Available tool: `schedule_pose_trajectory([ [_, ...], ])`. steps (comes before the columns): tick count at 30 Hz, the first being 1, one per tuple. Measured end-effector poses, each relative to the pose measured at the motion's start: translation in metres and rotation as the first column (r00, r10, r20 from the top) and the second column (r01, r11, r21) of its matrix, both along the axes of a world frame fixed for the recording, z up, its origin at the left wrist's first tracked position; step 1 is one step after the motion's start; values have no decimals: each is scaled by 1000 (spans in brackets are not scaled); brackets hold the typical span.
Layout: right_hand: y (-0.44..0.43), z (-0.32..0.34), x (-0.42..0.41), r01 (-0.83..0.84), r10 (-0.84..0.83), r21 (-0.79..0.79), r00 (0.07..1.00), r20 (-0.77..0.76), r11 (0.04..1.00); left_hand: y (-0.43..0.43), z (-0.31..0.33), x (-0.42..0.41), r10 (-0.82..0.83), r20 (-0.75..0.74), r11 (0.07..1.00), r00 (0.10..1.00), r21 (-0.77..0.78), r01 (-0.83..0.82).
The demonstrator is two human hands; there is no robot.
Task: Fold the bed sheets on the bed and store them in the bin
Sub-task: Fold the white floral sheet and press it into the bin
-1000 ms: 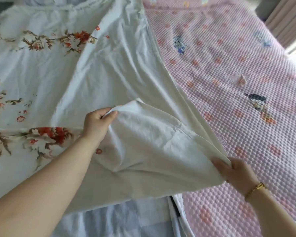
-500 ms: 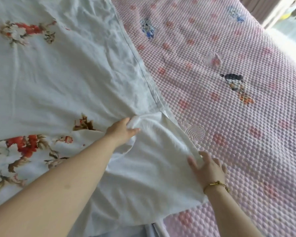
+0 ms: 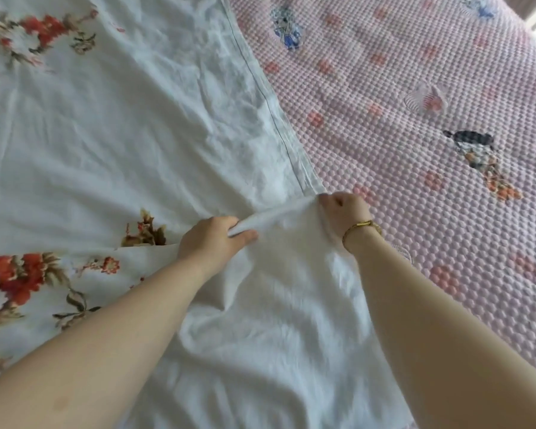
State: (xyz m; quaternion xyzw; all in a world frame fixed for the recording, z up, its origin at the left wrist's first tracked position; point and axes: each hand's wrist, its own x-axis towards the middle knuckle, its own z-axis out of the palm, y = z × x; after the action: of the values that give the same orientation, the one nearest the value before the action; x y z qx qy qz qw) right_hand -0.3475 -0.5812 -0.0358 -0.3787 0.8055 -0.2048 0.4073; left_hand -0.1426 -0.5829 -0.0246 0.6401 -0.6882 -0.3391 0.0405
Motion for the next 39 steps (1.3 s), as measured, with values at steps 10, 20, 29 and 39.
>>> schedule_pose_trajectory([
  [10, -26, 1, -9, 324, -371, 215, 898, 238, 921, -16, 9, 5, -25, -56, 1000, 998, -16, 24],
  [20, -17, 27, -8, 260, -242, 80, 685, 687, 962, -15, 16, 21, -6, -368, 997, 930, 68, 33],
  [29, -22, 32, -11, 84, -73, -150, 994, 78, 985, -20, 8, 71, -15, -135, 925, 991, 374, 65],
  [39, -19, 16, 6, 70, -117, -281, 981, -153, 957, -37, 11, 86, 158, 327, 949, 932, -311, -52],
])
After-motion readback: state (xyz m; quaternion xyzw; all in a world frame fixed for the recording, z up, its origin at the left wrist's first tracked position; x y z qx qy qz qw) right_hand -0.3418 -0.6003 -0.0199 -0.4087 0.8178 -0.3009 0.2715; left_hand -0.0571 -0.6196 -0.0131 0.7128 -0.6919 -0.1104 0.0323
